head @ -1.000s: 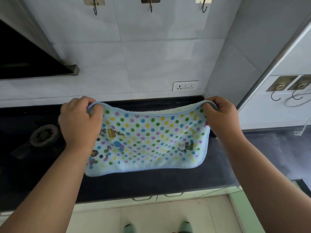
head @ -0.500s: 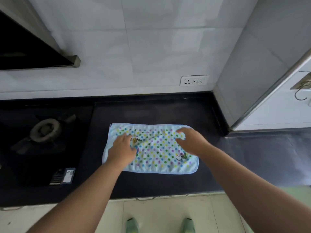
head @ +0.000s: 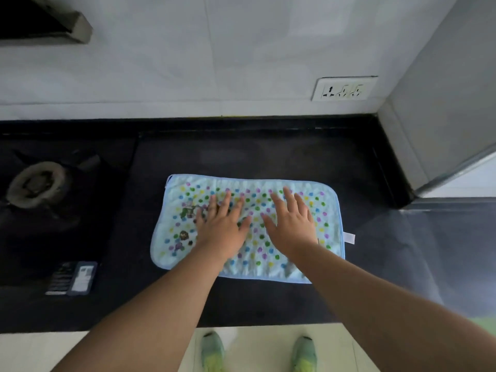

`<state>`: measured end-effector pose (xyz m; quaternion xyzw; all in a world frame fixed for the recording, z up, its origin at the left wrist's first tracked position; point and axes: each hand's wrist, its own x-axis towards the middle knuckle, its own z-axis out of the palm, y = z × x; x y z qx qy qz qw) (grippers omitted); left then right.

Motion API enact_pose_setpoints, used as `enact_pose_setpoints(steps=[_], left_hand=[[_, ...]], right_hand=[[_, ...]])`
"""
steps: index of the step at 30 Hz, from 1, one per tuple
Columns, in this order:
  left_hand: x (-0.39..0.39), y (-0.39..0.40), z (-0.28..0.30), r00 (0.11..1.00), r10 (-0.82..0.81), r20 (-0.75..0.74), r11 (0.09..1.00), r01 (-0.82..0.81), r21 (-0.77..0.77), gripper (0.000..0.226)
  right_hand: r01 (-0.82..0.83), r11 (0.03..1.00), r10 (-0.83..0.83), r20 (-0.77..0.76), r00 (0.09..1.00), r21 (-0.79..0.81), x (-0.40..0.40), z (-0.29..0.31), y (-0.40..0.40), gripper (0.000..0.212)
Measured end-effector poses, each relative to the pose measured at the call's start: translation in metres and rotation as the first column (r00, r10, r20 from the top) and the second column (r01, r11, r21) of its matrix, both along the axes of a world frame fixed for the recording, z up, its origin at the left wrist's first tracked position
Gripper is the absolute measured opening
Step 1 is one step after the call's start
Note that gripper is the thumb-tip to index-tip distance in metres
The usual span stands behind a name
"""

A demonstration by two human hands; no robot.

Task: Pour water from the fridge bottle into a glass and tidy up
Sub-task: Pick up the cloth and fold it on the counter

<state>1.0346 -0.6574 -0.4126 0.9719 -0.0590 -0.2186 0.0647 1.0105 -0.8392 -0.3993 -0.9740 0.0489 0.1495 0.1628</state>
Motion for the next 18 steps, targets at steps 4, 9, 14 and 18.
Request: enact_pose_setpoints(steps=[4, 9, 14, 18], left_hand=[[-0.023, -0.003, -0.028, 0.986, -0.032, 0.165, 0.999, 0.028, 0.029, 0.071], [-0.074, 0.0, -0.039, 0.961, -0.046, 0.272, 0.999, 0.049, -0.002, 0.069], [-0.059, 0.001, -0.04, 0.962, -0.01, 0.273, 1.0, 0.005, 0.02, 0.067], [-0.006, 0.002, -0.047, 0.962, 0.087, 0.258, 0.996, -0.091, 0.007, 0.063]], right_hand=[[-0.03, 0.997, 0.03, 0.007, 1.0, -0.077, 0.0, -0.031, 0.005, 0.07], [-0.064, 0.987, 0.072, 0.051, 0.996, -0.148, -0.041, -0.045, 0.022, 0.068], [-0.122, 0.982, 0.129, 0.037, 0.991, -0.144, -0.018, -0.044, 0.029, 0.069], [-0.118, 0.985, 0.127, 0.07, 0.989, -0.123, 0.04, -0.048, 0.041, 0.065]])
